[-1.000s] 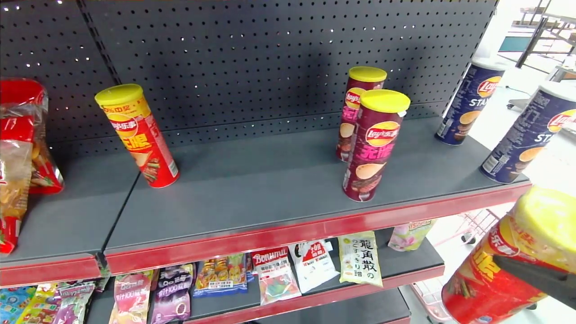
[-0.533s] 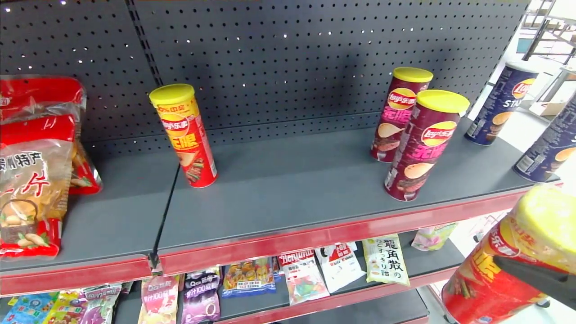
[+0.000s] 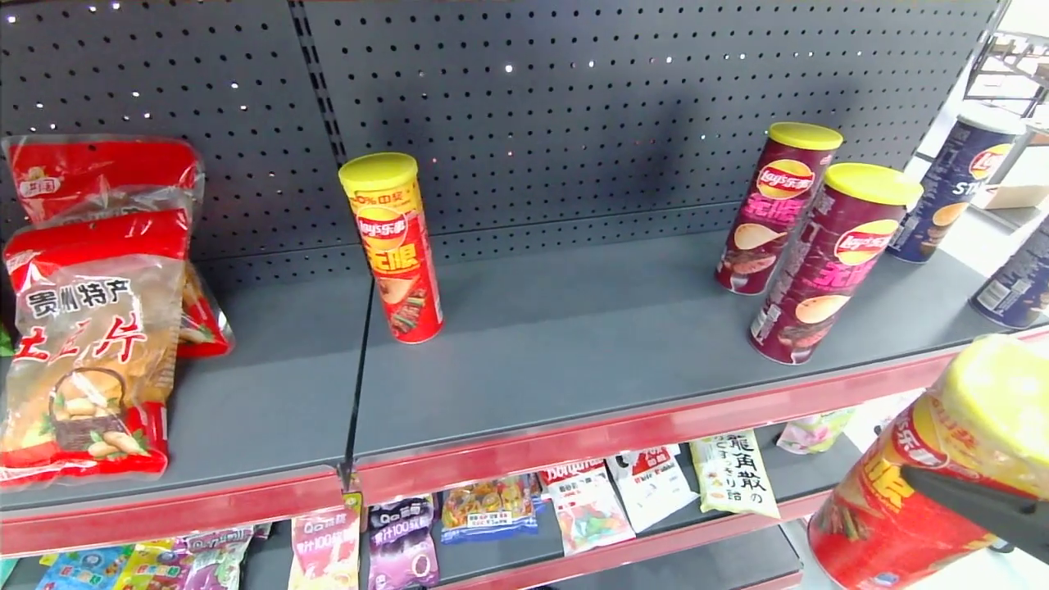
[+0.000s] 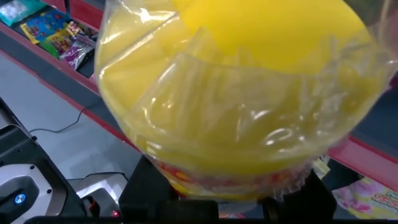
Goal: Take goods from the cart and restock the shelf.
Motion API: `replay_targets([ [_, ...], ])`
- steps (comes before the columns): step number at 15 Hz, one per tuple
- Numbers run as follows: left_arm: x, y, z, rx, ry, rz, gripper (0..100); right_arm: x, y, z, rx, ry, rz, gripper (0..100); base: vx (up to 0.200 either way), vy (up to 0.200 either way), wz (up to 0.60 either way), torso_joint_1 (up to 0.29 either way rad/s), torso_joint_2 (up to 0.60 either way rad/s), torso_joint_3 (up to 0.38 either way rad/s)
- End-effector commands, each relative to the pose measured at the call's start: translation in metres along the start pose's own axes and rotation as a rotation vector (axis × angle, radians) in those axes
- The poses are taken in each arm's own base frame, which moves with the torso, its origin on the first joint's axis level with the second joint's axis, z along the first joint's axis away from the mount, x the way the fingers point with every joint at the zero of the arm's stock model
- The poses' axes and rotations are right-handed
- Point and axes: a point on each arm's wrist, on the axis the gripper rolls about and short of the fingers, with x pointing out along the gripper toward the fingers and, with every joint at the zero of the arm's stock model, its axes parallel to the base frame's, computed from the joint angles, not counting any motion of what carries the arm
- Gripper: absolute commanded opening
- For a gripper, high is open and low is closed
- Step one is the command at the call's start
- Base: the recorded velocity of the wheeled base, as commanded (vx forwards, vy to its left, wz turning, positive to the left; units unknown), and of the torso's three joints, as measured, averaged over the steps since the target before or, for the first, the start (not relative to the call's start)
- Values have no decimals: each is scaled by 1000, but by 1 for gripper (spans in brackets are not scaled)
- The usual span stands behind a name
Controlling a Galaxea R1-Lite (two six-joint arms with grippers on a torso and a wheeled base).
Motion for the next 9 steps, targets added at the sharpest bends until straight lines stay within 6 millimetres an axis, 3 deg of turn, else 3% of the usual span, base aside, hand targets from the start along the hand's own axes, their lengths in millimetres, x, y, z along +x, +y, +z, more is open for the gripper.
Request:
replay_targets([
  [1,0,0,0,0,1,1,100,0,0,0,1,-2,2,0,0,0,0,0,0,0],
  [5,0,0,0,0,0,1,100,0,0,-1,1,2,-2,0,0,0,0,0,0,0],
  [9,0,0,0,0,1,1,100,1,0,-1,-4,9,-16,0,0,0,600,0,-1,5],
])
